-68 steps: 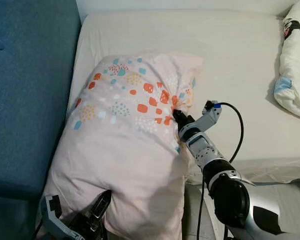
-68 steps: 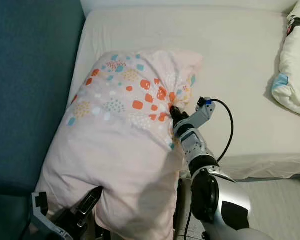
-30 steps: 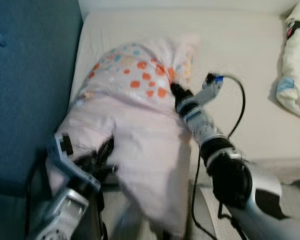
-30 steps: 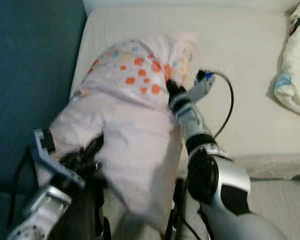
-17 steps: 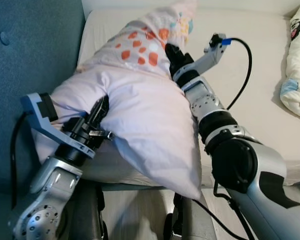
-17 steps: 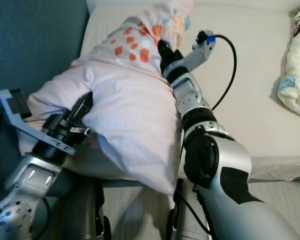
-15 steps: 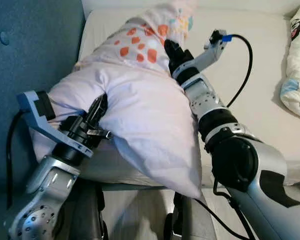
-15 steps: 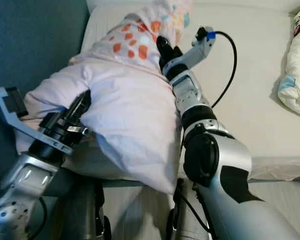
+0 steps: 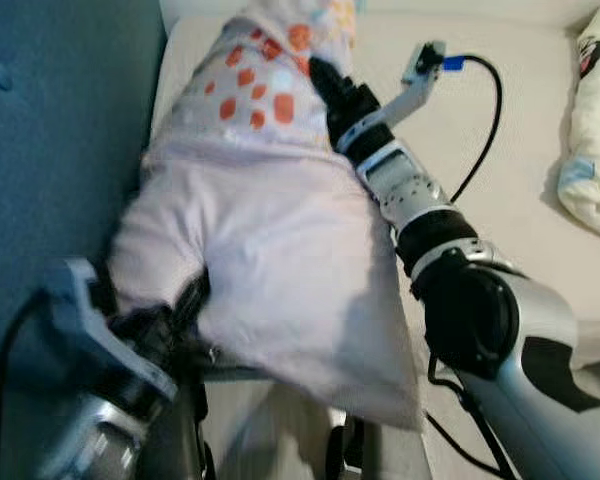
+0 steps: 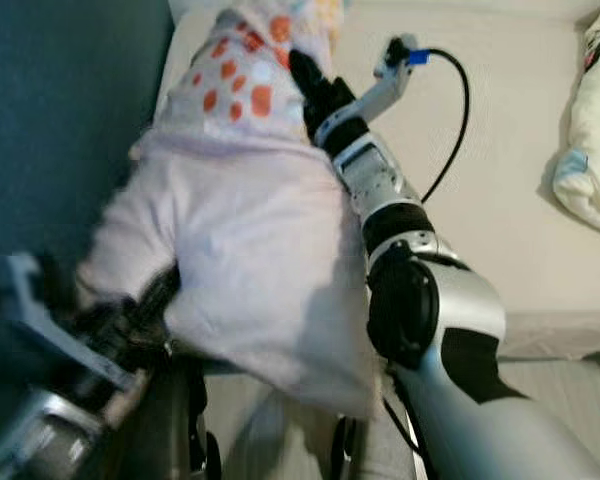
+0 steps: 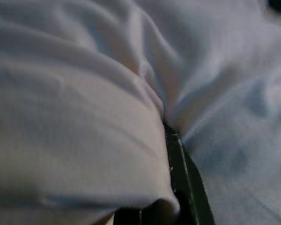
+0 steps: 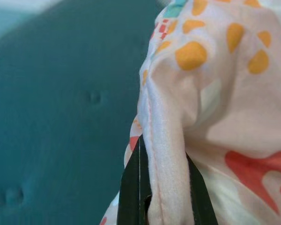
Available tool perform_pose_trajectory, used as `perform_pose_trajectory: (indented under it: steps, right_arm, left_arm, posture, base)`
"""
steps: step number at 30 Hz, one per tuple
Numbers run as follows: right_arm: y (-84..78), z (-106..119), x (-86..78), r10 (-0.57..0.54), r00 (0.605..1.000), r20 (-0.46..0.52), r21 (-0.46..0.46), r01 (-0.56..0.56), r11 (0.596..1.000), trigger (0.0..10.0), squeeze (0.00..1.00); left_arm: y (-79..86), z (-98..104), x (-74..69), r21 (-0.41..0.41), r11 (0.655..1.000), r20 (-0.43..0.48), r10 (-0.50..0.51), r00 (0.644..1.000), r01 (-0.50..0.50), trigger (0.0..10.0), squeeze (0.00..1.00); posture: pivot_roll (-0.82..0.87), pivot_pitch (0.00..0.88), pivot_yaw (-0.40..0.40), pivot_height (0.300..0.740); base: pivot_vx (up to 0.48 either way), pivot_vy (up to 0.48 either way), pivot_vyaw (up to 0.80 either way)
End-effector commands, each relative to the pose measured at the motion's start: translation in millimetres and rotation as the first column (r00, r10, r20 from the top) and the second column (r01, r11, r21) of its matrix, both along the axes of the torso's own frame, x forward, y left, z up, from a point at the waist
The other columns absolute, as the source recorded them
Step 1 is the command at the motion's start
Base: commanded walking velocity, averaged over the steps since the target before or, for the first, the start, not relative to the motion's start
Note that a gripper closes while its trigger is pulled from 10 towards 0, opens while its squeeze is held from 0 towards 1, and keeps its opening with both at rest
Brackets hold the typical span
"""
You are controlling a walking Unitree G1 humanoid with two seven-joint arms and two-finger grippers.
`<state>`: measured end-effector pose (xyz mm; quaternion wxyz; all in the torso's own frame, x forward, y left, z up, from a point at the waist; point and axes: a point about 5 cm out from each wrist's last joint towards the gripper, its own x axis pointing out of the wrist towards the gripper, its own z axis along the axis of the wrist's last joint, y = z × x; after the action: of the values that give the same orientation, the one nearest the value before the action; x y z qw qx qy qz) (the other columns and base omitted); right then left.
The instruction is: Clean up the room
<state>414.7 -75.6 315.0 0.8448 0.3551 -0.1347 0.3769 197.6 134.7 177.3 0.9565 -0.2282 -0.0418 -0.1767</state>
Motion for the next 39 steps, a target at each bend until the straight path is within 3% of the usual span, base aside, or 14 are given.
perform_pose_trajectory:
  steps: [1,3,9,14,15,18,19,20,22,26,27,28,32,39]
  right_arm:
    - [0.8,-24,0.3,-0.009,0.999,-0.054,-0.052,0.006,0.999,0.0,0.0]
    - [0.8,-24,0.3,-0.009,0.999,-0.054,-0.052,0.006,0.999,0.0,0.0]
    - [-16.8,-69,1.5,-0.127,0.975,-0.18,-0.136,0.103,0.985,0.0,0.0]
    - [-43.9,-102,1.6,-0.319,0.905,-0.282,-0.258,0.248,0.934,0.0,0.0]
    - [-51.5,-109,0.8,-0.356,0.884,-0.303,-0.271,0.278,0.921,7.2,0.0]
    - [-59.7,-118,-0.4,-0.402,0.855,-0.327,-0.292,0.314,0.904,7.2,0.0]
    - [-68.1,-125,-1.6,-0.452,0.817,-0.359,-0.31,0.352,0.883,10.0,0.0]
    - [-68.1,-125,-1.6,-0.452,0.817,-0.359,-0.31,0.352,0.883,10.0,0.0]
    - [-85.1,-143,-5.5,-0.555,0.721,-0.415,-0.375,0.42,0.826,10.0,0.0]
    - [-94.8,-153,-8.8,-0.605,0.66,-0.447,-0.402,0.456,0.794,10.0,0.04]
    - [-99.1,-157,-10.3,-0.626,0.63,-0.459,-0.41,0.475,0.779,10.0,0.22]
    - [-102.3,-160,-11.6,-0.636,0.607,-0.477,-0.404,0.491,0.772,10.0,1.0]
    - [-110.7,-166,-14.6,-0.669,0.541,-0.51,-0.397,0.541,0.741,10.0,1.0]
    - [-117.3,-167,-16.2,-0.675,0.494,-0.548,-0.34,0.605,0.719,10.0,1.0]
  left_arm:
    - [-15.5,-20,1.5,0.046,0.999,-0.031,0.003,1.0,-0.001,0.0,0.0]
    - [-15.5,-20,1.5,0.046,0.999,-0.031,0.003,1.0,-0.001,0.0,0.0]
    - [-57.2,-39,16.5,0.035,0.999,-0.074,-0.028,0.997,0.03,0.0,0.0]
    - [-76.2,-34,9.9,-0.006,0.996,-0.065,-0.089,0.994,0.089,0.0,0.0]
    - [-80.4,-33,7.5,-0.009,0.995,-0.058,-0.103,0.993,0.103,0.0,0.0]
    - [-84.3,-34,5.1,-0.019,0.994,-0.049,-0.111,0.993,0.11,0.0,0.0]
    - [-85.8,-34,4.2,-0.023,0.993,-0.047,-0.116,0.992,0.115,0.0,0.0]
    - [-85.8,-34,4.2,-0.023,0.993,-0.047,-0.116,0.992,0.115,0.0,0.0]
    - [-88.6,-36,2.2,-0.012,0.991,-0.049,-0.133,0.99,0.133,0.0,0.0]
    - [-90.3,-37,-0.4,0.014,0.989,-0.048,-0.15,0.988,0.15,0.0,0.0]
    - [-90.4,-37,-2.5,0.016,0.987,-0.047,-0.158,0.986,0.159,0.0,0.0]
    - [-90.2,-36,-4.2,0.016,0.986,-0.045,-0.162,0.986,0.163,0.0,0.0]
    - [-90.4,-35,-8.4,0.008,0.986,-0.042,-0.167,0.985,0.168,0.0,0.0]
    - [-81.9,-35,-7.0,0.013,0.989,-0.028,-0.149,0.988,0.15,0.0,0.0]
  posture:
    - [0.19,0.412,-0.129,0.57]
    - [0.19,0.412,-0.129,0.57]
    - [0.19,0.413,-0.132,0.57]
    - [0.19,0.413,-0.124,0.57]
    - [0.19,0.413,-0.124,0.57]
    - [0.19,0.411,-0.12,0.57]
    - [0.19,0.413,-0.116,0.57]
    - [0.19,0.413,-0.116,0.57]
    - [0.19,0.413,-0.113,0.57]
    - [0.19,0.411,-0.113,0.57]
    - [0.19,0.41,-0.112,0.57]
    - [0.2,0.41,-0.112,0.57]
    - [0.2,0.403,-0.112,0.57]
    - [0.18,0.368,-0.118,0.57]
  base:
    - [0.0,0.0,0.0]
    - [0.0,0.0,0.0]
    - [0.0,0.0,0.0]
    - [0.0,0.0,0.0]
    - [0.0,0.0,0.0]
    - [0.0,0.0,0.0]
    - [0.0,0.0,0.0]
    - [0.0,0.0,0.0]
    - [0.0,0.0,0.0]
    - [0.0,0.0,0.0]
    - [0.0,0.0,0.0]
    - [0.0,0.0,0.0]
    - [0.0,0.0,0.0]
    - [0.0,0.0,0.0]
